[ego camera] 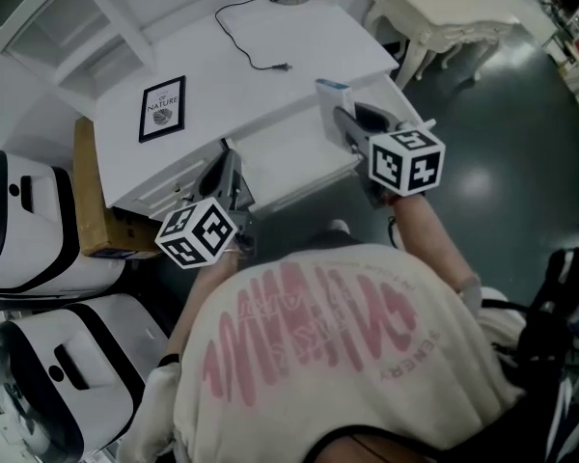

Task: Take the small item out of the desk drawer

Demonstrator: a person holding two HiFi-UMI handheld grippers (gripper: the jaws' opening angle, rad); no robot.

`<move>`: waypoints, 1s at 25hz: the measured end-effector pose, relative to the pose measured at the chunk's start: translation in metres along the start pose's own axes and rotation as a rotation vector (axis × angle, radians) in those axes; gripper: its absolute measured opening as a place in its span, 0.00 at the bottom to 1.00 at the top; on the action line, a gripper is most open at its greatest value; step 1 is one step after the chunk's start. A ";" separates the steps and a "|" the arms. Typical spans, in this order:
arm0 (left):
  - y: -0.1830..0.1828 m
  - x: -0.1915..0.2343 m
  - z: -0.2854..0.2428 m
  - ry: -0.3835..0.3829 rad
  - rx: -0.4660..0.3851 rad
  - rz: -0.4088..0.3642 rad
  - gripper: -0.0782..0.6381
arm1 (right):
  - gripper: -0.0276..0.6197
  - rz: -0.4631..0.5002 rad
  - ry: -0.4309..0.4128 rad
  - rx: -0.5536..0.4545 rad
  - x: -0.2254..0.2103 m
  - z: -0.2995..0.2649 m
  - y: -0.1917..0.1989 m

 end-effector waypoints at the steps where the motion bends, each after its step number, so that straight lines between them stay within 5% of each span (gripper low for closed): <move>1: 0.002 -0.001 0.007 0.002 -0.002 -0.002 0.15 | 0.20 -0.002 0.004 -0.015 0.006 0.007 0.002; 14: 0.029 -0.011 0.079 0.037 0.014 -0.001 0.15 | 0.20 -0.025 0.062 -0.027 0.060 0.075 0.043; 25: 0.036 -0.010 0.091 0.028 0.041 0.023 0.15 | 0.20 -0.010 0.070 0.009 0.067 0.080 0.048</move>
Point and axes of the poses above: the fingertips, and each gripper's own axes: z backward along the fingers, x to its left, y out of its underside, the point moved 4 cm from there along z, backward along the fingers, and after that the axes turned 2 degrees about -y, right-handed, at the moved point
